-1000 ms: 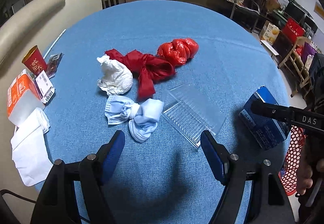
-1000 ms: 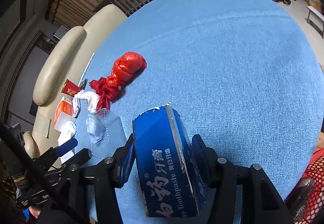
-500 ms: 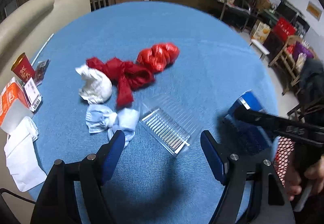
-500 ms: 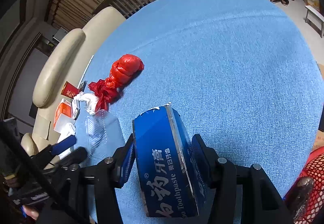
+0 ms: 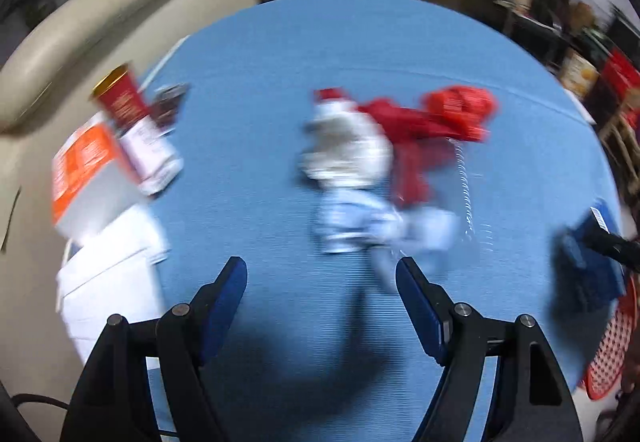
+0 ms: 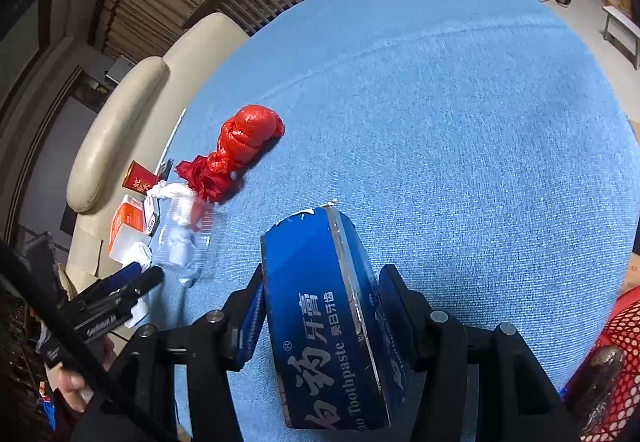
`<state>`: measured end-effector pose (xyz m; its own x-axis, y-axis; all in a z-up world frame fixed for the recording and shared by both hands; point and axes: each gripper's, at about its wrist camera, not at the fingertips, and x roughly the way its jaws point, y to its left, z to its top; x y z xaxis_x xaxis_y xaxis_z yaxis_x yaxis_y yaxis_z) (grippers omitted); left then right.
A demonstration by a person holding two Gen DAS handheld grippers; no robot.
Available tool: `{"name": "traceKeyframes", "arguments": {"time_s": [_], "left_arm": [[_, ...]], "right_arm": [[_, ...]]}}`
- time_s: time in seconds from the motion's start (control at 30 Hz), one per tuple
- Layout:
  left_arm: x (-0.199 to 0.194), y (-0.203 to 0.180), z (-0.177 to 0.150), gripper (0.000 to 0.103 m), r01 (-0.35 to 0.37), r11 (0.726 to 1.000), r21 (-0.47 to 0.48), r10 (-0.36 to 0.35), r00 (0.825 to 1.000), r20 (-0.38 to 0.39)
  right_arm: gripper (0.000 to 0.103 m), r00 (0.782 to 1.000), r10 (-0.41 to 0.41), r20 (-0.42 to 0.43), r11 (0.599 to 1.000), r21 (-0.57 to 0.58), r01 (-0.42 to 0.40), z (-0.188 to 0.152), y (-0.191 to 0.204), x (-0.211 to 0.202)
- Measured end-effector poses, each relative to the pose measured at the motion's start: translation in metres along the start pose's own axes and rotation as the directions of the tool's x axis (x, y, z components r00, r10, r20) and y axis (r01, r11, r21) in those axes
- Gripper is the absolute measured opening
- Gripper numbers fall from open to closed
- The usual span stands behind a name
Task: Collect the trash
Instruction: 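Grasp the clear plastic container with the left tool while the right tool holds the toothpaste box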
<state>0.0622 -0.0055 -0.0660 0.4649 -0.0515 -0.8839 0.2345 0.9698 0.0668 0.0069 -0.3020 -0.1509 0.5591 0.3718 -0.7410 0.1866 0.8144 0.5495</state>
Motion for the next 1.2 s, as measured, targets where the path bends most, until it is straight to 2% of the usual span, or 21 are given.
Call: {"name": "traceKeyframes", "arguments": {"time_s": [0.07,0.13,0.4,0.47,0.6,0.7,0.8,0.87,0.93,1.0,1.03,1.2], "left_arm": [[-0.001,0.018,0.0,0.077,-0.003,0.998,-0.07,0.002,1.0,-0.008],[-0.005,0.022,-0.002,0.077,0.014,0.995,-0.096,-0.014,1.0,0.006],[-0.039,-0.047,0.003,0.077,0.07,0.995,0.078,-0.079,0.989,0.121],[-0.037,-0.059,0.007,0.077,0.069,0.992,0.108,-0.082,0.989,0.126],[-0.021,-0.092,0.002,0.078,-0.028,0.981,0.191,0.003,0.991,0.132],[0.001,-0.098,-0.001,0.078,-0.112,0.972,0.209,0.088,0.989,0.121],[0.012,-0.096,-0.006,0.078,-0.153,0.967,0.206,0.13,0.984,0.122],[0.011,-0.089,-0.006,0.078,-0.138,0.974,0.178,0.119,0.986,0.116],[0.009,-0.075,-0.003,0.076,-0.086,0.987,0.132,0.07,0.99,0.121],[0.005,-0.067,-0.001,0.064,-0.048,0.993,0.11,0.033,0.991,0.131],[0.003,-0.064,0.0,0.053,-0.022,0.994,0.105,0.009,0.992,0.129],[-0.005,-0.055,-0.001,0.053,0.056,0.995,0.086,-0.067,0.988,0.137]], "right_arm": [[0.058,1.0,-0.003,-0.008,1.0,0.002,0.003,-0.001,-0.001,0.003],[0.059,1.0,-0.011,-0.003,1.0,-0.007,0.011,-0.002,0.001,0.003],[0.059,1.0,-0.019,-0.008,1.0,-0.015,0.018,-0.002,0.005,0.006],[0.059,1.0,-0.021,-0.008,1.0,-0.016,0.021,-0.002,0.005,0.005],[0.059,1.0,-0.017,-0.007,1.0,-0.017,0.017,-0.002,0.005,0.005],[0.059,1.0,-0.012,-0.006,1.0,-0.017,0.012,-0.002,0.004,0.005],[0.059,1.0,-0.006,-0.007,1.0,-0.018,0.006,-0.003,0.004,0.005],[0.059,1.0,-0.004,-0.007,1.0,-0.019,0.004,-0.003,0.004,0.004],[0.059,1.0,-0.002,-0.006,1.0,-0.02,0.001,-0.003,0.004,0.004],[0.059,1.0,-0.001,-0.005,1.0,-0.02,0.001,-0.003,0.004,0.004],[0.059,1.0,-0.002,-0.004,1.0,-0.02,0.002,-0.004,0.004,0.004],[0.058,1.0,-0.007,-0.004,1.0,-0.023,0.007,-0.004,0.007,0.005]]}}
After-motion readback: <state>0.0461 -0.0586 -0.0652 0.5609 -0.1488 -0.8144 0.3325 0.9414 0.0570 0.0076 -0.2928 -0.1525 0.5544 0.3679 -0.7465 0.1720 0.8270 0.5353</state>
